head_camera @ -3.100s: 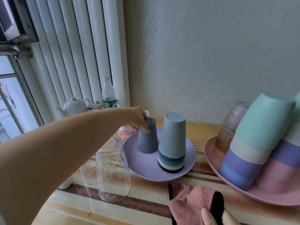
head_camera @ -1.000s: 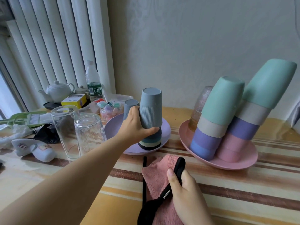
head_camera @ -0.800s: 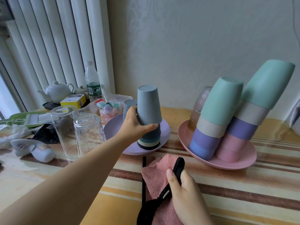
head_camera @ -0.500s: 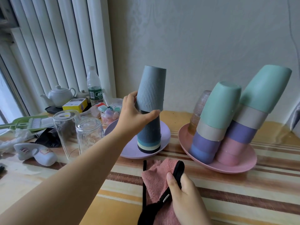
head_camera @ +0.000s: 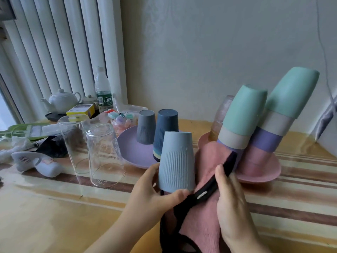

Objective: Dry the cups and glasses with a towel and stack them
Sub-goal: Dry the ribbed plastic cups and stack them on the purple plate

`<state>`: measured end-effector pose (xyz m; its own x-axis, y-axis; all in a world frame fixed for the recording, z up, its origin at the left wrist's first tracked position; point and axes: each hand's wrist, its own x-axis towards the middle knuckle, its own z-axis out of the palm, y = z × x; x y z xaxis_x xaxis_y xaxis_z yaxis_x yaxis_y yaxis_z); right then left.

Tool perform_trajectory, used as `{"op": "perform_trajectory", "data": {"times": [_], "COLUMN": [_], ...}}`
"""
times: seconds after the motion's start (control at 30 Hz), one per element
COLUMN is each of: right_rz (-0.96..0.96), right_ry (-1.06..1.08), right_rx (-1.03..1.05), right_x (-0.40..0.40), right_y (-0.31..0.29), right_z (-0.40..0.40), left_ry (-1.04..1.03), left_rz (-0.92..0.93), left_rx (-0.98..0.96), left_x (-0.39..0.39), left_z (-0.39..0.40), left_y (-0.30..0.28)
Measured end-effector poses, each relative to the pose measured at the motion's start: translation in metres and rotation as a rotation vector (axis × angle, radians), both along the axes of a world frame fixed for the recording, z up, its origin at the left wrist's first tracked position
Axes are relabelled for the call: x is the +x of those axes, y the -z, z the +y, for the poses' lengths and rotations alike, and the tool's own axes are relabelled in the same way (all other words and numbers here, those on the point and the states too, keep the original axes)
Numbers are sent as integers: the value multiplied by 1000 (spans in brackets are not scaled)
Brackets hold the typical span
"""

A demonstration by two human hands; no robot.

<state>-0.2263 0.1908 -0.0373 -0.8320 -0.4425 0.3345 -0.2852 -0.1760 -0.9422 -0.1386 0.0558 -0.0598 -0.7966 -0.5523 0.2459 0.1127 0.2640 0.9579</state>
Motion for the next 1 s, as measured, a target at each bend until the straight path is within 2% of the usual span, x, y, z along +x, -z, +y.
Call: {"op": "perform_trajectory", "data": {"times": [0.07, 0.13, 0.33, 0.43, 0.63, 0.77, 1.0], "right_rz": [209, 459, 504, 436, 84, -58, -193], "right_ry": [-105, -113, 67, 55, -60, -73, -146], "right_rx": [52, 204, 212, 159, -31, 1, 258], "right_x": [9, 16, 12, 4, 0, 6, 20], "right_y": [3, 15, 20, 15, -2, 9, 22], "right_z": [-6, -19, -24, -21, -10, -13, -20], "left_ry": [64, 111, 268, 308, 334, 313, 161], "left_rz": [-14, -15, -59, -72, -46, 20, 103], "left_rx": [-37, -75, -44, -20, 51, 175, 286], "left_x": [-1, 0, 2, 2, 6, 10, 11], "left_z": [3, 5, 7, 10, 13, 9, -9], "left_y": [4, 2, -2, 0, -5, -8, -13]}}
